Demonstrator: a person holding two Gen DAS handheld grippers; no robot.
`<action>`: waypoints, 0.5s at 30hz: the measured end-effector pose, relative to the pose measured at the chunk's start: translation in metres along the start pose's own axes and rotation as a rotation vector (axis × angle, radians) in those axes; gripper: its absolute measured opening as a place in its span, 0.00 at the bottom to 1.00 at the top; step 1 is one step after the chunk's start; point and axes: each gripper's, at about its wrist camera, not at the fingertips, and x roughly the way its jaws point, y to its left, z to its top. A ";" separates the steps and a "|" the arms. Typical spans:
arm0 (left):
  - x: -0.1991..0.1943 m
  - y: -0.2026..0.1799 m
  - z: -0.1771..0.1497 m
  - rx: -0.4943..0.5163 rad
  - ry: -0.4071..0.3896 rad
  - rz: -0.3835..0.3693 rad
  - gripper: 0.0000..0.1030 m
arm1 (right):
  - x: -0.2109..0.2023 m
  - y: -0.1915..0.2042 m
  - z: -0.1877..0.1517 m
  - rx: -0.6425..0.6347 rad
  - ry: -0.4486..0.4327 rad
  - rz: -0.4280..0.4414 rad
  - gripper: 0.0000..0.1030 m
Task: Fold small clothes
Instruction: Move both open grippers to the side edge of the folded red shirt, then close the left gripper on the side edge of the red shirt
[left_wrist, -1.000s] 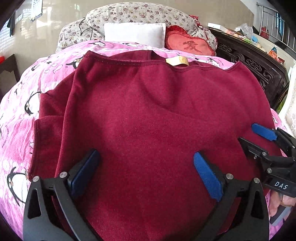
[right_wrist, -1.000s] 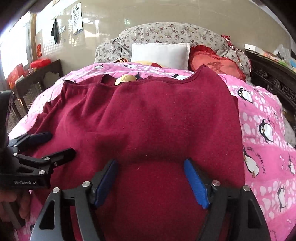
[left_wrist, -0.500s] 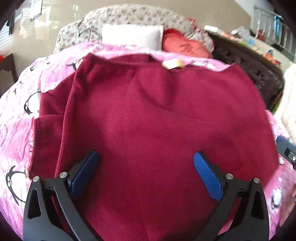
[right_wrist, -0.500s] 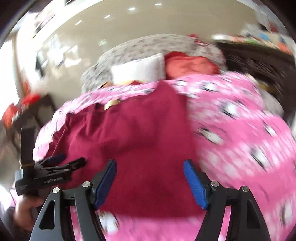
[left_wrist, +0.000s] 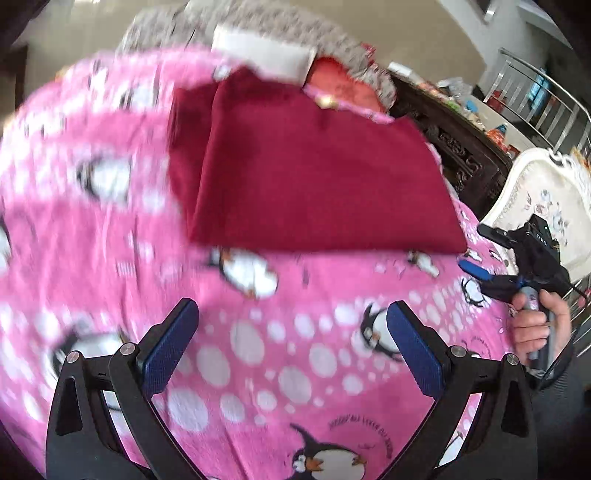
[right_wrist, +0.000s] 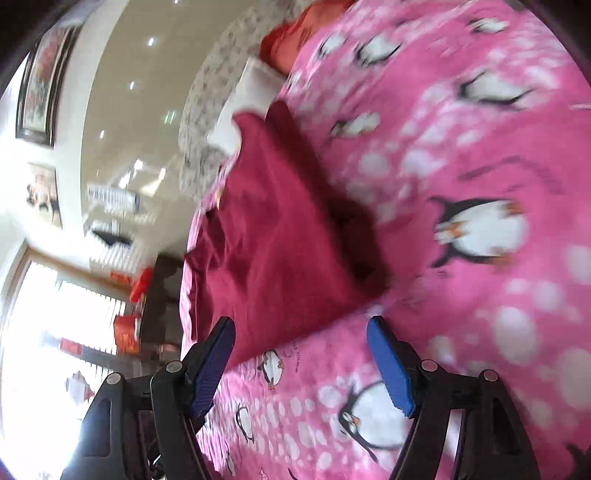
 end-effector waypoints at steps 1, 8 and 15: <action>0.001 0.002 -0.001 -0.013 0.000 -0.002 0.99 | 0.005 0.001 0.001 -0.010 0.000 -0.008 0.69; 0.008 0.024 0.016 -0.135 -0.033 -0.093 0.99 | 0.005 -0.009 0.016 0.037 -0.192 0.050 0.62; 0.021 0.041 0.042 -0.235 -0.061 -0.139 0.99 | 0.007 -0.006 0.006 -0.064 -0.204 0.039 0.57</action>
